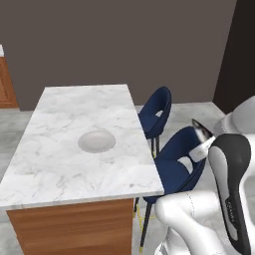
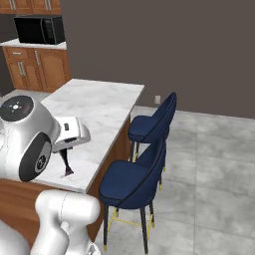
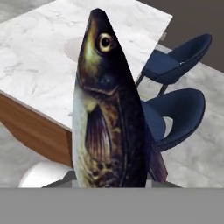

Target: Take the fish from the fridge and place it on the digital scale on the counter by the fridge. Wait a few seconds for a reading, then move it to the plate on the dining counter.

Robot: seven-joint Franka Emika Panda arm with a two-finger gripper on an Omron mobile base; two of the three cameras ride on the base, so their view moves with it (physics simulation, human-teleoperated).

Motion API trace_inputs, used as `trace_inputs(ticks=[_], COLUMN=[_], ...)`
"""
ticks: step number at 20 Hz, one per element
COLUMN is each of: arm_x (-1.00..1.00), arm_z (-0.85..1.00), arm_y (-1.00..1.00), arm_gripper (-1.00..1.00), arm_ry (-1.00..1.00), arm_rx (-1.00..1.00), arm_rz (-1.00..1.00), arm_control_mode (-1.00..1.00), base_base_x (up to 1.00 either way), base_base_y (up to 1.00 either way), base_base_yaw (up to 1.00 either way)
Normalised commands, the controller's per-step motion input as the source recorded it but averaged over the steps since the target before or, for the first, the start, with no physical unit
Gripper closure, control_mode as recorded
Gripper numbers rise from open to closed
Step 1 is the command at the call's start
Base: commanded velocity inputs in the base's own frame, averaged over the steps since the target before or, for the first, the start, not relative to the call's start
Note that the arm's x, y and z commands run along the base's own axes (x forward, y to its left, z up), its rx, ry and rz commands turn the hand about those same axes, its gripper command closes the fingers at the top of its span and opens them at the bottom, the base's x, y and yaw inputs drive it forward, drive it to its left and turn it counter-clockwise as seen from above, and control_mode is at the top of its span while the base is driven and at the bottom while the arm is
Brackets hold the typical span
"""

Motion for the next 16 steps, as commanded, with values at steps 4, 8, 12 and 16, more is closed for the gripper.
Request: trace_inputs(ticks=[4, 8, 12, 16], arm_x=[-0.13, -0.03, 0.26, 0.86], arm_z=[0.18, 0.13, 0.19, 0.03], arm_y=[0.32, 0.63, 0.85, 0.78], arm_gripper=[1.0, 1.0, 1.0, 1.0], arm_ry=[-0.11, -0.12, -0.1, 0.0], arm_rx=[0.0, 0.0, 0.0, 0.0], arm_rz=[0.21, 0.38, 0.31, 0.18], arm_control_mode=[-1.0, -1.0, -1.0, -1.0], base_base_x=[0.0, 0.0, 0.0, 0.0], base_base_y=[0.0, 0.0, 0.0, 0.0], base_base_yaw=[0.0, 0.0, 0.0, 0.0])
